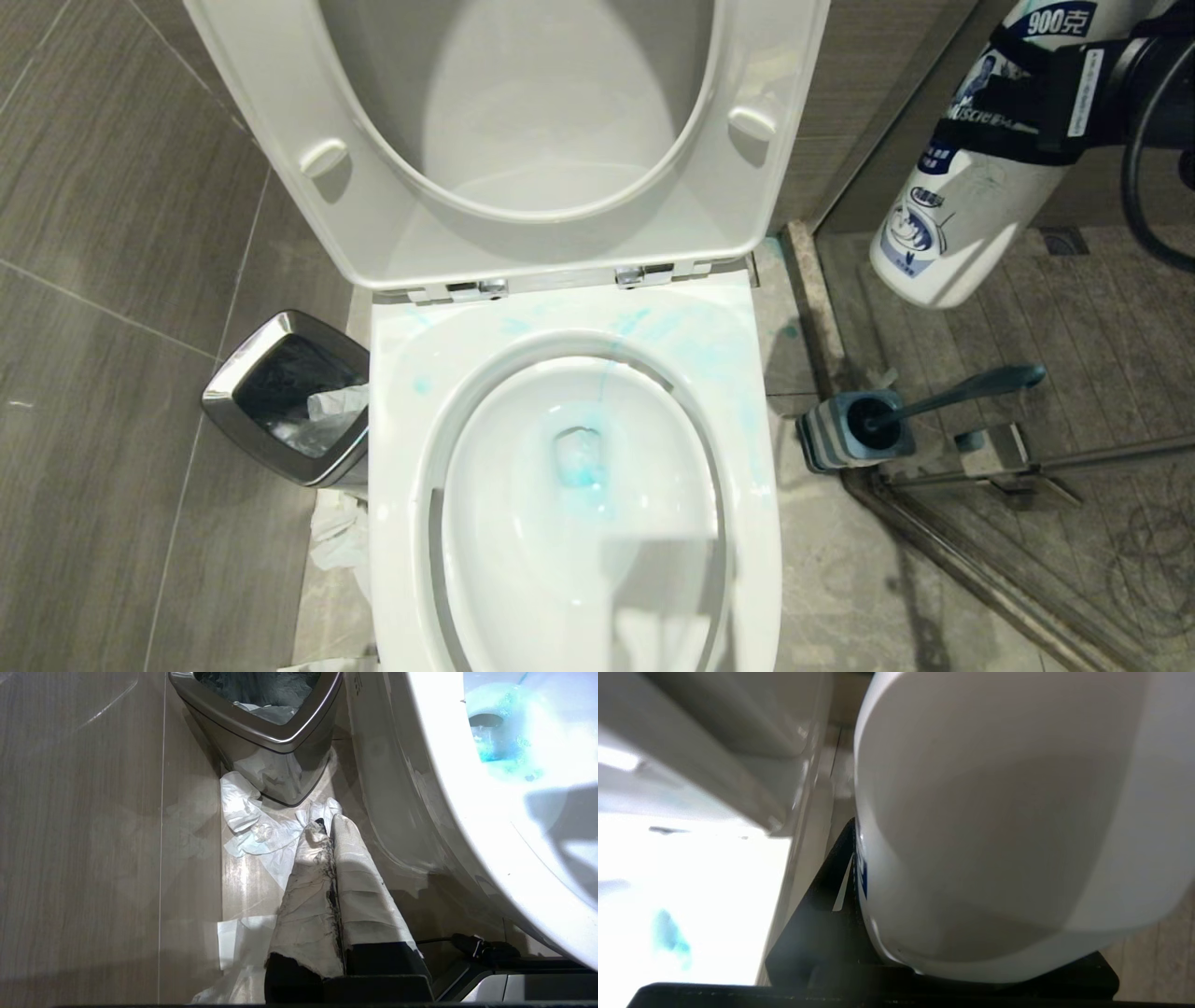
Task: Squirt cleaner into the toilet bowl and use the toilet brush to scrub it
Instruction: Place the cleaning agent on the floor
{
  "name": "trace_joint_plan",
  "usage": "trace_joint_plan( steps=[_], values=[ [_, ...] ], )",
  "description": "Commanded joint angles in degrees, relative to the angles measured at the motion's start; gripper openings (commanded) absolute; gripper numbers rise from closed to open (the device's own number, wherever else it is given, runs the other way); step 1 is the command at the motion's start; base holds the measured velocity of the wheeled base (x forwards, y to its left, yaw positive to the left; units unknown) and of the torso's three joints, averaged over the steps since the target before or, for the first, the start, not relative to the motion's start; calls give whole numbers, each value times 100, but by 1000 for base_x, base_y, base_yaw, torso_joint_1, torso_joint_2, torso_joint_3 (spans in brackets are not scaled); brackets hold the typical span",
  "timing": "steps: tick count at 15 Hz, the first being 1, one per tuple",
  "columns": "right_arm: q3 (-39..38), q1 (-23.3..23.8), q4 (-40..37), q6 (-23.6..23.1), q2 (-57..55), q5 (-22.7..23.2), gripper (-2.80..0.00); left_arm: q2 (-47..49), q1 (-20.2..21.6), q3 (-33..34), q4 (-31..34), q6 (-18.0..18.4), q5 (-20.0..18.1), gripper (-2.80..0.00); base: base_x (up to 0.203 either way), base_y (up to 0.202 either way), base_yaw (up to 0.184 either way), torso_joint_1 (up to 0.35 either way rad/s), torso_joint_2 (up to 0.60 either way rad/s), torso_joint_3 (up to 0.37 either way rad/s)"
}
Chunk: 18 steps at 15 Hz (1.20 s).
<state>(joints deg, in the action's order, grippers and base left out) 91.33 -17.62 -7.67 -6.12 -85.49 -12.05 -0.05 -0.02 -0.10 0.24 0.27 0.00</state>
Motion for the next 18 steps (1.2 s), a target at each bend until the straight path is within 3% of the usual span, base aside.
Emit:
trace_joint_plan(
  steps=[1,3,5,9,12,18],
  values=[
    [-998,61,1615,-6,-24,-106,-280,5,2,1,2,0,0,-280,0,0,0,0,0,0],
    [-1516,293,2459,-4,-61,-87,-280,5,2,1,2,0,0,-280,0,0,0,0,0,0],
    [-1717,490,2513,-74,-148,232,-280,5,-5,1,2,0,0,-280,0,0,0,0,0,0],
    [-2118,484,2968,-124,-562,443,-280,5,-2,1,2,0,0,-280,0,0,0,0,0,0],
    [-2154,613,3803,-187,-1392,815,-280,5,2,1,2,0,0,-280,0,0,0,0,0,0],
    [-1850,846,5833,-555,-3408,1141,-280,5,2,1,2,0,0,-280,0,0,0,0,0,0]
  ],
)
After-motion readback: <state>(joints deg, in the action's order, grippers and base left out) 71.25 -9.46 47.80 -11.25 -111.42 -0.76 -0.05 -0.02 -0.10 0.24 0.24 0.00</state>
